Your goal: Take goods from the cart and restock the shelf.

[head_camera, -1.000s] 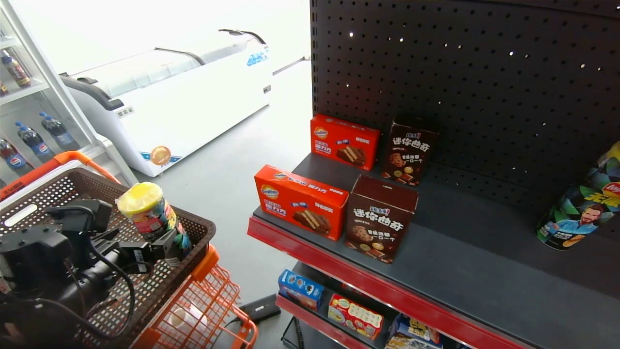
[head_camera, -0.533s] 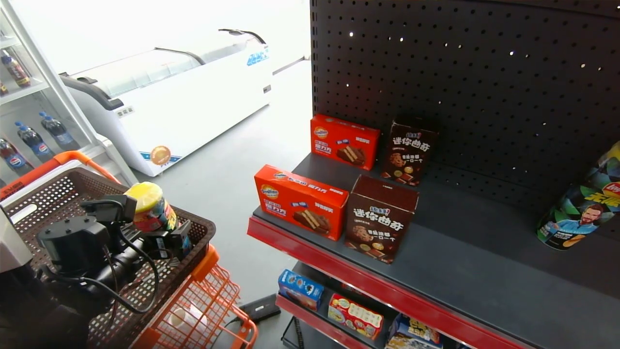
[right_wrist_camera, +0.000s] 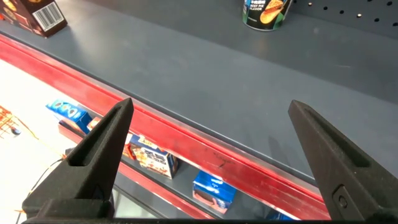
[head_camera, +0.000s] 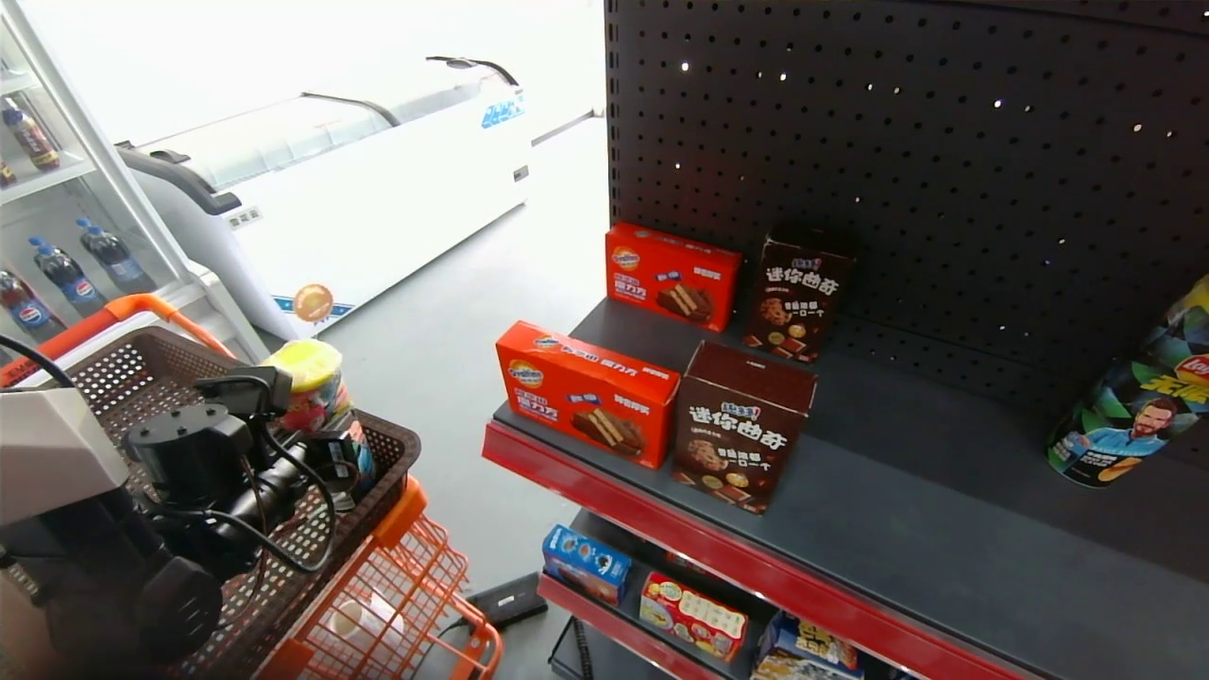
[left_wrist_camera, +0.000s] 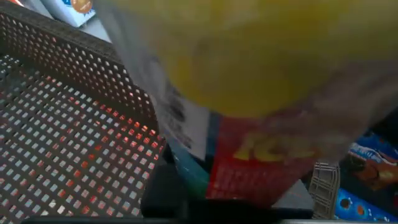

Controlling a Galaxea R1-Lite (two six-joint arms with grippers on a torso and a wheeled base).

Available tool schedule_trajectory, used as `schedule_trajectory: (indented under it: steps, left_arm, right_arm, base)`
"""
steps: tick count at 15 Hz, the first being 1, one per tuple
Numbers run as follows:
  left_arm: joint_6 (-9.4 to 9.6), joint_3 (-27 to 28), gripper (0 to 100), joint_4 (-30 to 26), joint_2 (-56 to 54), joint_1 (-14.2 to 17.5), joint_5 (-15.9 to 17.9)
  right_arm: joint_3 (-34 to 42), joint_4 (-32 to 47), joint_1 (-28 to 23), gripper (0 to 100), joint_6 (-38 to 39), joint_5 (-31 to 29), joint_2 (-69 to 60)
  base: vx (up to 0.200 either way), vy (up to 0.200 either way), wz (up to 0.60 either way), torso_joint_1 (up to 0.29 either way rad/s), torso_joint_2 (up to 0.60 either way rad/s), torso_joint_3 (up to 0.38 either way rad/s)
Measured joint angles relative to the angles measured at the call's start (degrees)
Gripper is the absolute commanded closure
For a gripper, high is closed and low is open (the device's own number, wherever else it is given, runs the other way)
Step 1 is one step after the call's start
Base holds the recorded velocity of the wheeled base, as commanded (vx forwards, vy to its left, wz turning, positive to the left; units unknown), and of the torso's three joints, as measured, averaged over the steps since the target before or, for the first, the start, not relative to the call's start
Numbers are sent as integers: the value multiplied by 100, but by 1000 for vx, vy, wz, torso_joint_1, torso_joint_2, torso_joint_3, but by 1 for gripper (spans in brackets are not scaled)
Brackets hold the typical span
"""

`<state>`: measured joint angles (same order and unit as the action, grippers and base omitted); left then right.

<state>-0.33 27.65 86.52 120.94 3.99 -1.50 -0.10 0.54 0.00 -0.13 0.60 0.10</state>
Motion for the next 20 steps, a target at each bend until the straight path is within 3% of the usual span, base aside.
schedule_trajectory:
  steps: [5,7,11,14,16,18,20]
  left_arm:
    - [315,302,100,-165,-330,-143,-85]
    - [347,453,100,-684,-772,-308,-90]
    - [333,973,100,-2360,-1841,-519,88]
    - [475,1146,100,-2576,-2553,-635,379]
    - [514,1235,100,-3128,-2911,-828,484]
    - [506,1330,100,-3231,-3112,-983,557]
    - [443,1325,100,-3649,-3473,-1457,812]
  right_arm:
    - [0,0,0,0,-2,0,0]
    - [0,0,0,0,-2,0,0]
    - [0,0,0,0,-2,0,0]
    - [0,-2,-2,0,-2,0,0]
    - [0,-2,0,0,-2,0,0]
    - [0,0,0,0,-2,-2,0]
    - [0,0,-5,0,-2,0,0]
  base:
    - [0,0,0,0,0,0]
    - [0,0,0,0,0,0]
    - [0,0,0,0,0,0]
    - [0,0,0,0,0,0]
    - [0,0,0,0,0,0]
    - [0,0,0,0,0,0]
    - [0,0,0,0,0,0]
